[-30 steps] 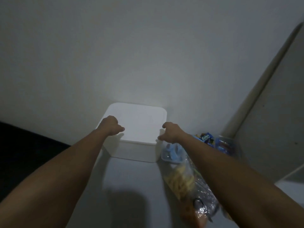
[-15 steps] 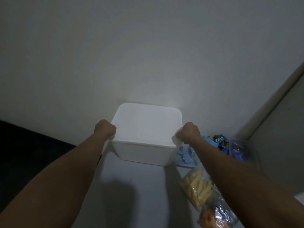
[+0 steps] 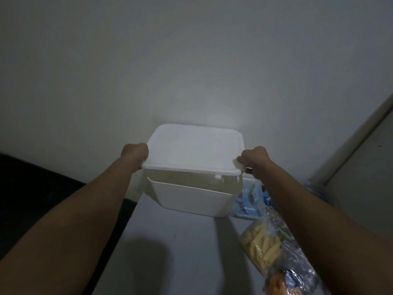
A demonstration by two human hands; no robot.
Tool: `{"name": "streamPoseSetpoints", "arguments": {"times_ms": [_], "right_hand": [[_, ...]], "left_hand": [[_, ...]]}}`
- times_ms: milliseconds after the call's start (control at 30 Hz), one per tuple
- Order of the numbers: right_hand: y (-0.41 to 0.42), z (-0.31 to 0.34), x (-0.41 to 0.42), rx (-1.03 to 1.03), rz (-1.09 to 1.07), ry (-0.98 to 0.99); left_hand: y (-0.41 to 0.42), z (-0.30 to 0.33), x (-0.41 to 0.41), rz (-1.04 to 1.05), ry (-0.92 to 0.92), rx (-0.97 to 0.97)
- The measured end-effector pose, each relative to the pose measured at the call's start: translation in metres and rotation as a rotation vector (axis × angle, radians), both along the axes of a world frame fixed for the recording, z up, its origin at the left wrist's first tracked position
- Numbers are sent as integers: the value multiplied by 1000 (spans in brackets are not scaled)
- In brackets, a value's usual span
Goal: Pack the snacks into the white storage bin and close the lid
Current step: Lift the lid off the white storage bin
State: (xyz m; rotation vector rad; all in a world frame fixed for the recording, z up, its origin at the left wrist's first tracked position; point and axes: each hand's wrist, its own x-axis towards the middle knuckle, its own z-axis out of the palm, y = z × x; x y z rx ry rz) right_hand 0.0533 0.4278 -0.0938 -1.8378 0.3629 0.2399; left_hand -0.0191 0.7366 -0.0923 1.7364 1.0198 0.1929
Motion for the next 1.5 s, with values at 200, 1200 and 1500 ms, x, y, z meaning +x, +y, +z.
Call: {"name": "streamPoseSetpoints", "arguments": {"times_ms": [200, 1200, 1500], "right_hand": [[-1, 23, -31, 0, 215, 65], [20, -131, -173, -447, 622, 318], [0, -178, -180, -561, 584, 353]], "left_hand": [[4, 17, -30, 16, -168, -174], [16, -144, -194, -23, 276, 48], [12, -189, -188, -162, 327, -163]]}}
